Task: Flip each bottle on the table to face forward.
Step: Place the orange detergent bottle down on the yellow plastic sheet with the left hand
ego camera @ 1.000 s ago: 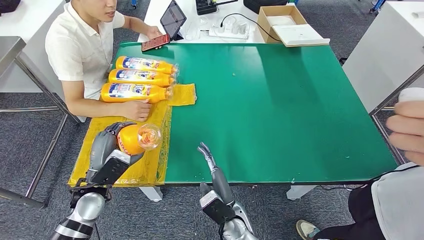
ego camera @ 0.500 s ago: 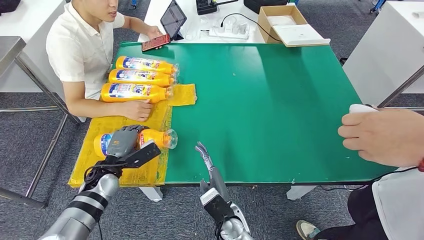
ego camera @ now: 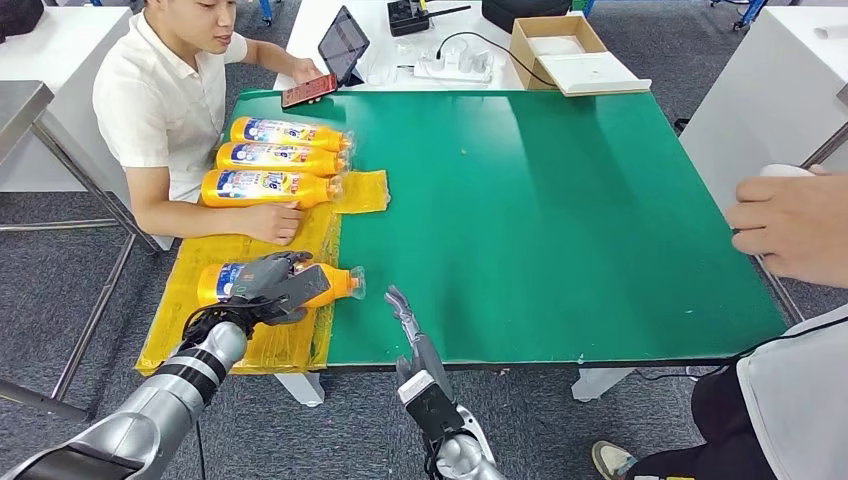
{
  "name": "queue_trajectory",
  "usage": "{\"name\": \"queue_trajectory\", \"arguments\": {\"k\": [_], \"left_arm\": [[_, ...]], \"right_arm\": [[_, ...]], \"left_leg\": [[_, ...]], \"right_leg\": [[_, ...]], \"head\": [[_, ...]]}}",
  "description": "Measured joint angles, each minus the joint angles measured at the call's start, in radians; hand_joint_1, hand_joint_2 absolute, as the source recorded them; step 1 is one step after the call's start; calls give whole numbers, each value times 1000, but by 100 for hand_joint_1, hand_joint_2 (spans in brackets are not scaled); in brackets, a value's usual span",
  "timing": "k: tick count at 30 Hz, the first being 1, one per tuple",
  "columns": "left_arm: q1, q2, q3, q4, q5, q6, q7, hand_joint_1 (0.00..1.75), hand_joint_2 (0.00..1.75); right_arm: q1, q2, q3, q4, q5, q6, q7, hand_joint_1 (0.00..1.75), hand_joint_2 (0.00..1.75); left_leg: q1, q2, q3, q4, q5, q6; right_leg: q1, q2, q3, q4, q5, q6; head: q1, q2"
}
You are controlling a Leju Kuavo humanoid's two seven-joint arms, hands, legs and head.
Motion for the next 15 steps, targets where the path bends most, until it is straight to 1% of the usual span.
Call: {"name": "queue_trajectory", "arguments": {"k": [2,6,10,13,14,15], "left_arm": [[-3,-2,0,3,4,-23,-12,0,175],[-6,-4,0,4,-2,-34,-17,0,0],[-6,-7,-5,3,-18,-34,-19,0,0],[31,-14,-56,-55,-49,-13,-45,0,131],[58,-15,-70,-96,-22,-1,-64,0,175],[86,-16,-76,-137,21,10,-87,0,175]], "right_arm": [[-3,1,0,9,-2,0,-1,0,0],[-5,1,0,17,-5,0,-1,0,0],[-6,1,0,20,-5,0,-1,0,0],[-6,1,-1,34,-5,-8,-3,0,0],[-6,1,-2,37,-4,-11,-3,0,0],[-4,1,-2,39,-4,-14,-3,0,0]], "left_leg": [[0,-2,0,0,1,0],[0,-2,0,0,1,0],[0,-2,0,0,1,0],[0,-3,0,0,1,0],[0,-3,-1,0,1,0],[0,-3,-1,0,1,0]], "right_leg": [[0,-1,1,0,0,0],[0,-1,1,0,-1,0],[0,-1,1,0,-1,0],[0,-1,1,0,0,0],[0,-1,1,0,0,0],[0,-1,0,0,0,0]], "head": [[0,0],[0,0],[0,0],[0,0],[0,0],[0,0]]}}
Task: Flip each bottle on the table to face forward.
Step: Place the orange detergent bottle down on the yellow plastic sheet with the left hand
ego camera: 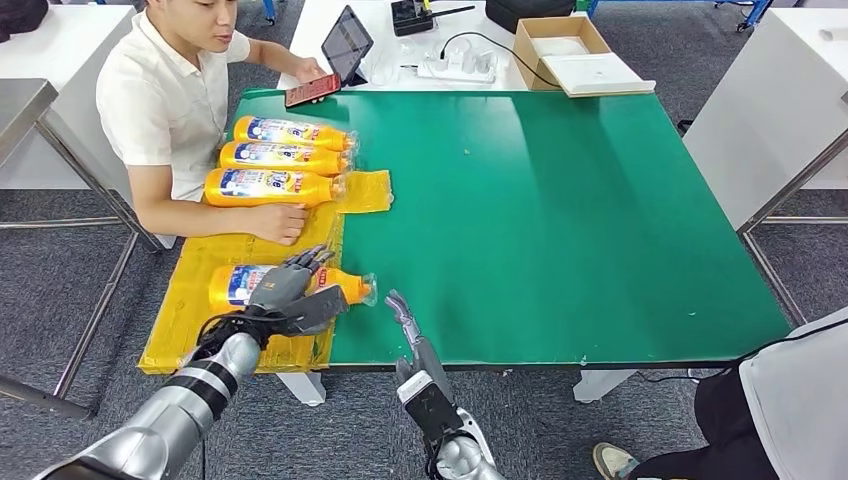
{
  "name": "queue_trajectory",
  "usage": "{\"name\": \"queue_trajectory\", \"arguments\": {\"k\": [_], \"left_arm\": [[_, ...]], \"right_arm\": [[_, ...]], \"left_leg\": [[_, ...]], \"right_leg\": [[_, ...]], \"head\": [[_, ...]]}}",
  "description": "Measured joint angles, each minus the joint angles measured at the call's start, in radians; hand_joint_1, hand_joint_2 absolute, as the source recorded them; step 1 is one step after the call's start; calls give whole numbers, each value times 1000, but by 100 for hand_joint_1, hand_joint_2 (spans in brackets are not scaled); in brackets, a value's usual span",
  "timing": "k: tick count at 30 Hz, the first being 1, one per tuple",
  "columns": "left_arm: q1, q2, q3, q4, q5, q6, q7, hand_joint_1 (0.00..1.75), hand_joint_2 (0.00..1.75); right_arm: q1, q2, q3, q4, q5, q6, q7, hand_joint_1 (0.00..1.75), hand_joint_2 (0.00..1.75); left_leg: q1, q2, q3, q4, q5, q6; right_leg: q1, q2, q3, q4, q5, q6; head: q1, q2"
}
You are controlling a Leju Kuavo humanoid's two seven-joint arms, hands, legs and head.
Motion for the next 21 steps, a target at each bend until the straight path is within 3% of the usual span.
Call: {"name": "queue_trajectory", "arguments": {"k": [6,10,14,21], "left_arm": [[184,-36,30,-269,413,7,-164,0,175],[255,-60,62,-388,575,-34,-191,0,175],[323,-89,101,-482,824,-100,-196,0,175],[370,-105,125,-552,857,-116,-195,0,175]], "right_arm": [[15,0,-1,5,1,-19,0,0,0],[21,0,0,2,1,-46,0,0,175],[38,-3,7,-37,-15,-110,0,0,175],[48,-9,18,-72,-19,-124,0,0,175]], "left_leg": [[0,2,-8,0,0,0],[0,2,-9,0,-1,0],[0,2,-10,0,-1,0],[0,2,-10,0,-1,0]], "right_leg": [[0,1,-7,0,0,0],[0,1,-9,0,0,0],[0,1,-11,0,0,0],[0,1,-11,0,0,0]], "head": [[0,0],[0,0],[0,0],[0,0]]}}
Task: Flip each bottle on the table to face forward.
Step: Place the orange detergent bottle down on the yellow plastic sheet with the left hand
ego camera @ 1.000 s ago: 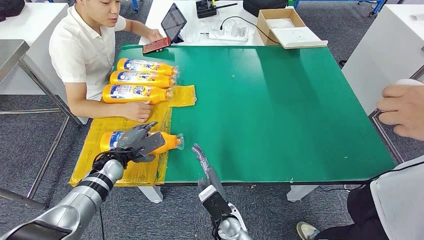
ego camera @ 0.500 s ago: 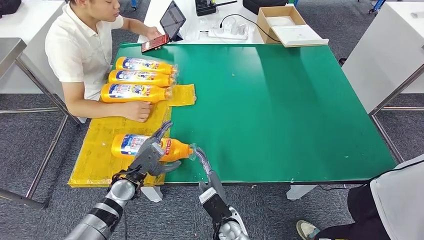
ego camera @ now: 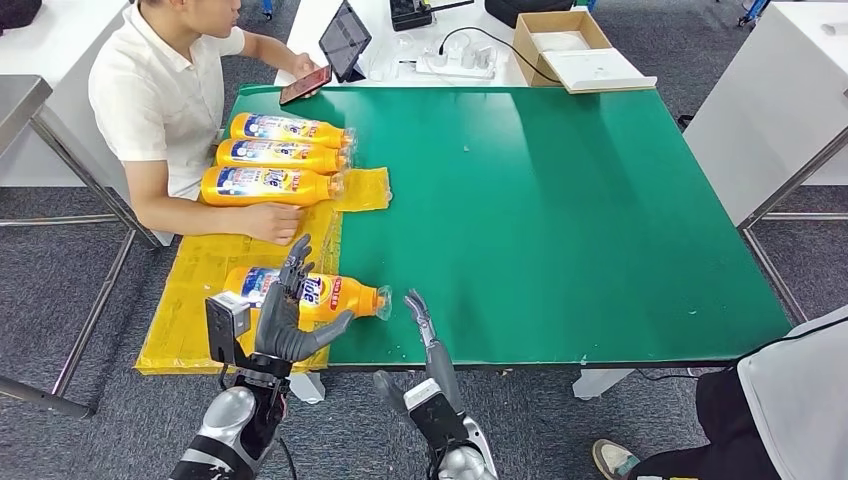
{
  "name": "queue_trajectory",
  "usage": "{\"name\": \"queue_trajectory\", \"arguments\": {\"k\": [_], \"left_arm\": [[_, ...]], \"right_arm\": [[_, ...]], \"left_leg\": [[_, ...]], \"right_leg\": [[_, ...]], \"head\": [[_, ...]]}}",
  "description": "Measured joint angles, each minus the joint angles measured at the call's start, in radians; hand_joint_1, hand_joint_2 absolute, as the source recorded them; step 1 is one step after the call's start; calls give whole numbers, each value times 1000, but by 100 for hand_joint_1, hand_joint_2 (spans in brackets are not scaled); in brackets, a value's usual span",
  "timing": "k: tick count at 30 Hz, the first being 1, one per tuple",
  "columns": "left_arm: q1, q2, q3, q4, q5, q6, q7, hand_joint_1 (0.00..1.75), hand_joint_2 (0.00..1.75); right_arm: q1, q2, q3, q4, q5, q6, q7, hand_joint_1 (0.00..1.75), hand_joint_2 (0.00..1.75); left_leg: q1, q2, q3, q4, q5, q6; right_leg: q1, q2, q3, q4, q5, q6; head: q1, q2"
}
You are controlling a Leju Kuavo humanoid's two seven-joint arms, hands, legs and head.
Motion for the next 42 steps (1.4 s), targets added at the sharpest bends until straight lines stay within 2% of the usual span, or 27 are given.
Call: {"name": "queue_trajectory", "arguments": {"k": [6,12,19,21,23,25,30,42], "left_arm": [[25,-10,10,-39,40,7,-31,0,175],[90,-26,11,-139,100,2,-65,0,175],[194,-30,11,-287,148,6,-52,0,175],[212,-30,11,-315,149,9,-49,0,175],[224,-29,8,-334,127,16,-58,0,175],[236,-24,-1,-346,76,27,-69,0,175],[280,-7,-38,-355,-29,34,-90,0,175],[297,4,-60,-354,-31,48,-95,0,175]], "right_arm": [[5,-7,10,-15,-14,-17,0,0,175],[25,-22,24,-40,-44,-48,0,0,175],[105,-52,23,-252,-50,-223,0,0,175],[121,-58,21,-320,-41,-273,0,0,87],[132,-63,17,-369,-41,-289,0,0,87],[146,-66,9,-398,-45,-280,0,0,175],[183,-65,-23,-420,-52,-267,0,0,175],[196,-60,-41,-428,-52,-273,5,0,175]], "left_leg": [[0,0,0,0,0,0],[0,0,-1,0,0,0],[0,0,-3,0,-1,0],[0,0,-3,0,-1,0],[0,0,-3,0,-1,0],[0,0,-3,0,-1,0],[0,0,-3,0,-1,0],[0,0,-3,0,-1,0]], "right_leg": [[0,0,0,0,0,0],[0,0,-1,0,0,0],[0,0,-3,0,0,0],[0,0,-3,0,0,0],[0,0,-3,0,0,0],[0,0,-3,0,0,0],[0,0,-3,0,0,0],[0,0,-3,0,0,0]], "head": [[0,0],[0,0],[0,0],[0,0],[0,0],[0,0],[0,0],[0,0]]}}
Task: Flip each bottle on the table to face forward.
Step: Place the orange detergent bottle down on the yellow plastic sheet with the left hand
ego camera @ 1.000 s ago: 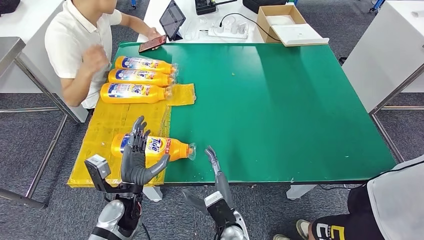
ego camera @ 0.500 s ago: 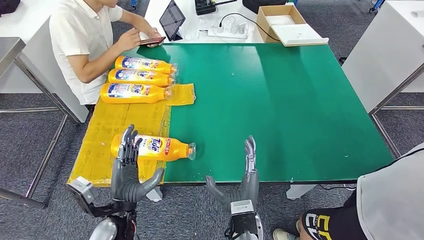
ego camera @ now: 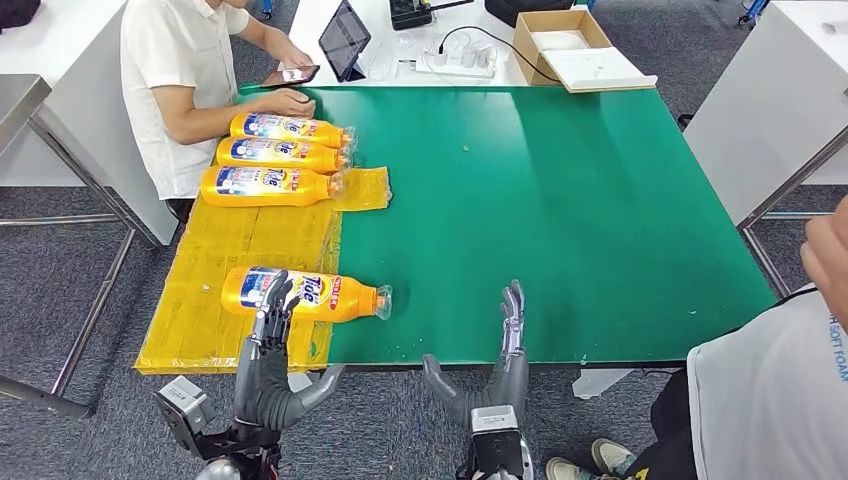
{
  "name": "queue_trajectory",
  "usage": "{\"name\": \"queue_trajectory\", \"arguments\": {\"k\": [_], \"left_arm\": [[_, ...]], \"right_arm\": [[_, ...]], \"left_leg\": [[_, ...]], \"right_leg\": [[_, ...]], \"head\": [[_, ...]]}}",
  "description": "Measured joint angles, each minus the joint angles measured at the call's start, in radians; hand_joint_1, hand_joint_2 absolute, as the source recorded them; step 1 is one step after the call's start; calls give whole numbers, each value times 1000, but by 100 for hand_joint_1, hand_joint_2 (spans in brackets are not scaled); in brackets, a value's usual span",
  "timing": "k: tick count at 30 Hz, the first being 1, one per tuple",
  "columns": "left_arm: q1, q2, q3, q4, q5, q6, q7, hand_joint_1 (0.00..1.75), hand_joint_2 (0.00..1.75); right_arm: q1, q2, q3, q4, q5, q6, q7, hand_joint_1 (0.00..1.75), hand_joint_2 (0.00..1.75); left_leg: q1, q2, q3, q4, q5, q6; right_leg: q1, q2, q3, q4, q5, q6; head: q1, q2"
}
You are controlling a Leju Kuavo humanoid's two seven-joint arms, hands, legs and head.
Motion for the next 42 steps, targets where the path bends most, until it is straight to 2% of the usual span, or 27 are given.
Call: {"name": "queue_trajectory", "arguments": {"k": [6,14,28,42], "left_arm": [[-2,2,-11,36,-149,182,2,0,175],[4,2,-66,78,-200,266,-34,0,175],[-9,9,-210,121,-199,312,-78,0,175],[-27,11,-236,137,-191,314,-82,0,175]], "right_arm": [[4,0,-6,5,-33,-7,18,0,175],[4,-14,-10,7,38,-59,28,0,175],[8,-27,19,40,82,-58,41,0,175],[2,-34,47,73,88,-58,42,0,175]], "left_leg": [[0,0,0,0,0,0],[0,0,0,0,0,0],[0,0,0,0,0,0],[0,0,0,0,0,0]], "right_leg": [[0,0,0,0,0,0],[0,0,0,0,0,0],[0,0,0,0,0,0],[0,0,0,0,0,0]], "head": [[0,0],[0,0],[0,0],[0,0]]}}
